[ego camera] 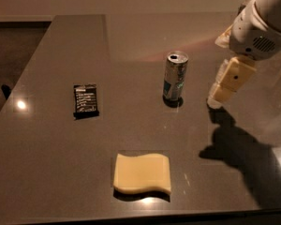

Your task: Pick redbull can

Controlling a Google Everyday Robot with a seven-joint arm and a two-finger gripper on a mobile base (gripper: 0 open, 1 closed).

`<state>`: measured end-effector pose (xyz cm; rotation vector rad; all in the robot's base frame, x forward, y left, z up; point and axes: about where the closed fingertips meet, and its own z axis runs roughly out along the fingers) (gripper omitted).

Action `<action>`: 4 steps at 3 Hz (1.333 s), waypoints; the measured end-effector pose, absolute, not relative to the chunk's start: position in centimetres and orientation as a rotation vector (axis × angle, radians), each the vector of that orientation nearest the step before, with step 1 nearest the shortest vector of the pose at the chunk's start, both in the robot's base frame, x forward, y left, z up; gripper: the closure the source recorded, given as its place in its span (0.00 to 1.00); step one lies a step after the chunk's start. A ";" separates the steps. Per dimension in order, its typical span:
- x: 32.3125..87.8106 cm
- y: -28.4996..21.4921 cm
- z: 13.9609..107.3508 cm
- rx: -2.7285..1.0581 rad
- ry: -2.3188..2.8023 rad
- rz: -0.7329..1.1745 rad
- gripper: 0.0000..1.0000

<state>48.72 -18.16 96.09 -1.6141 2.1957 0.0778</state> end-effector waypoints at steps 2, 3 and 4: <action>52.4 -14.0 94.8 -1.480 2.119 0.276 0.00; 54.0 -12.0 94.6 -1.435 2.084 0.328 0.00; 55.4 -10.3 94.0 -1.413 2.065 0.351 0.03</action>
Offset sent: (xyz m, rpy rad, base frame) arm 0.0635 0.0661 -0.0165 0.3222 -0.0328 -0.0377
